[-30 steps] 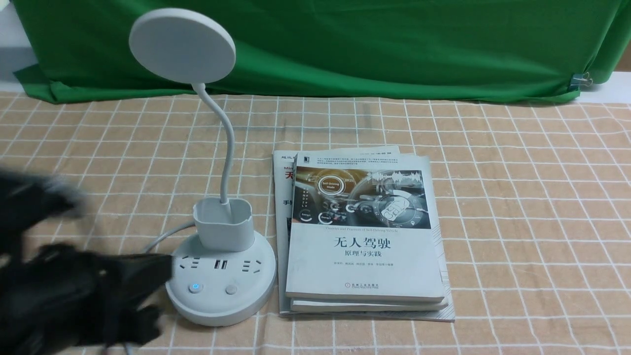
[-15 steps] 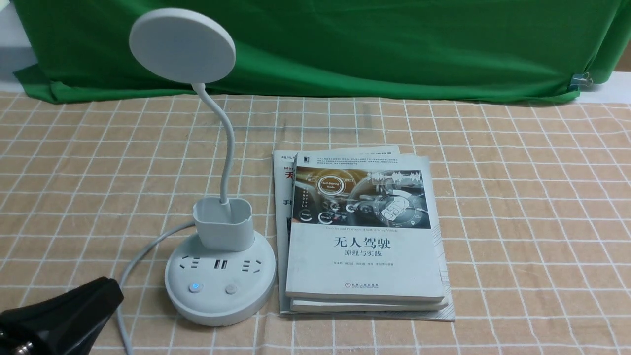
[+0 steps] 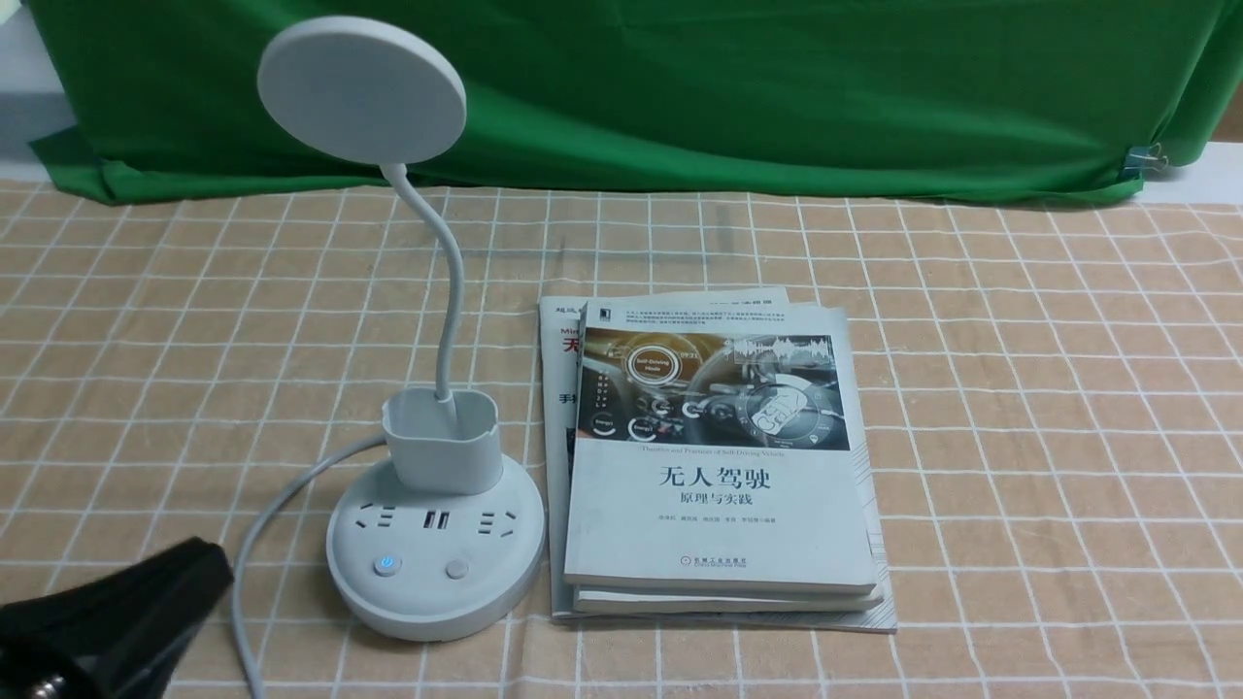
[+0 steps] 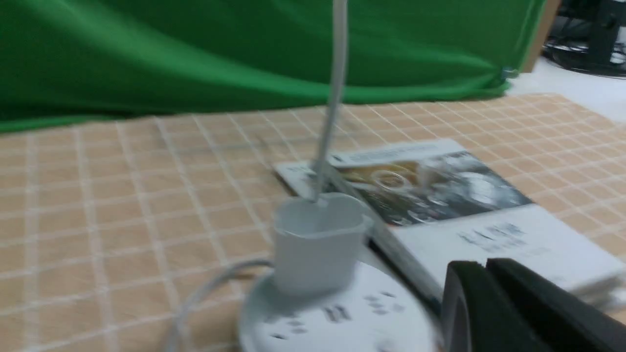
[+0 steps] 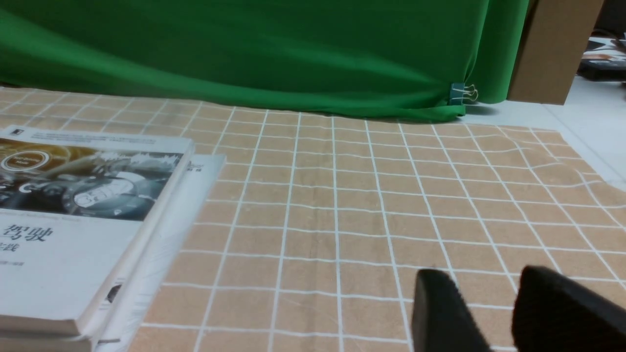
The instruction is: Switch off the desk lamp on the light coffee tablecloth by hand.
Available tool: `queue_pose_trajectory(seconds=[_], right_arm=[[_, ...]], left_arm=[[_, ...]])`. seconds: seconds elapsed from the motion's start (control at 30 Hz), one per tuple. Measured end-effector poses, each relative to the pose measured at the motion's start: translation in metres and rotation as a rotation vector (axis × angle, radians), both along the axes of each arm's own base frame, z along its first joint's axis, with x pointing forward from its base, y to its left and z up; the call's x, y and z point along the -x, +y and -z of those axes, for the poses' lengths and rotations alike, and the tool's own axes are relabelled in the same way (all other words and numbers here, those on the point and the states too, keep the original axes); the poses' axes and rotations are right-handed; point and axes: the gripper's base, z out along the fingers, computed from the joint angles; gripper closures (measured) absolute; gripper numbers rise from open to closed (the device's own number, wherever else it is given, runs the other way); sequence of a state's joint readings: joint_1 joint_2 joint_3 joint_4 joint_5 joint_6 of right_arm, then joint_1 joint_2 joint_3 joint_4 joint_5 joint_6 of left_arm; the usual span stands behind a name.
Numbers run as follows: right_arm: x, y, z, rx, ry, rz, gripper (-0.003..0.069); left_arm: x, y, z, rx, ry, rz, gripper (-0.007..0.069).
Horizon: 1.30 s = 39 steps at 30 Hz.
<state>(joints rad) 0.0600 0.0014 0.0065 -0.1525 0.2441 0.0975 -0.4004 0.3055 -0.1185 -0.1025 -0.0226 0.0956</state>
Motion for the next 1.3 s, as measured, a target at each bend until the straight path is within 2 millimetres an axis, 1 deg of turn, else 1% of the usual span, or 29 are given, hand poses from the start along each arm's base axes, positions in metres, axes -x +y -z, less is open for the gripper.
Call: queue_pose_trajectory(seconds=[0.1, 0.2, 0.23, 0.37, 0.47, 0.8, 1.3], right_arm=[[0.000, 0.000, 0.000, 0.000, 0.000, 0.000, 0.0417], [0.000, 0.000, 0.000, 0.000, 0.000, 0.000, 0.0417], [0.000, 0.000, 0.000, 0.000, 0.000, 0.000, 0.0417], [0.000, 0.000, 0.000, 0.000, 0.000, 0.000, 0.0417], [0.000, 0.000, 0.000, 0.000, 0.000, 0.000, 0.0417], [0.000, 0.000, 0.000, 0.000, 0.000, 0.000, 0.0417], [0.000, 0.000, 0.000, 0.000, 0.000, 0.000, 0.0417]], left_arm=[[0.001, 0.011, 0.007, -0.008, -0.018, -0.115, 0.0615], [0.006, 0.021, 0.018, -0.009, -0.029, -0.240, 0.0618], [0.009, 0.026, 0.026, -0.004, -0.034, -0.300, 0.0618], [0.015, 0.034, 0.030, 0.025, -0.057, -0.423, 0.0618], [0.019, 0.036, 0.035, 0.038, -0.016, -0.466, 0.0618], [0.023, 0.033, 0.049, 0.081, 0.147, -0.432, 0.0618], [0.023, 0.032, 0.050, 0.081, 0.151, -0.425, 0.0618]])
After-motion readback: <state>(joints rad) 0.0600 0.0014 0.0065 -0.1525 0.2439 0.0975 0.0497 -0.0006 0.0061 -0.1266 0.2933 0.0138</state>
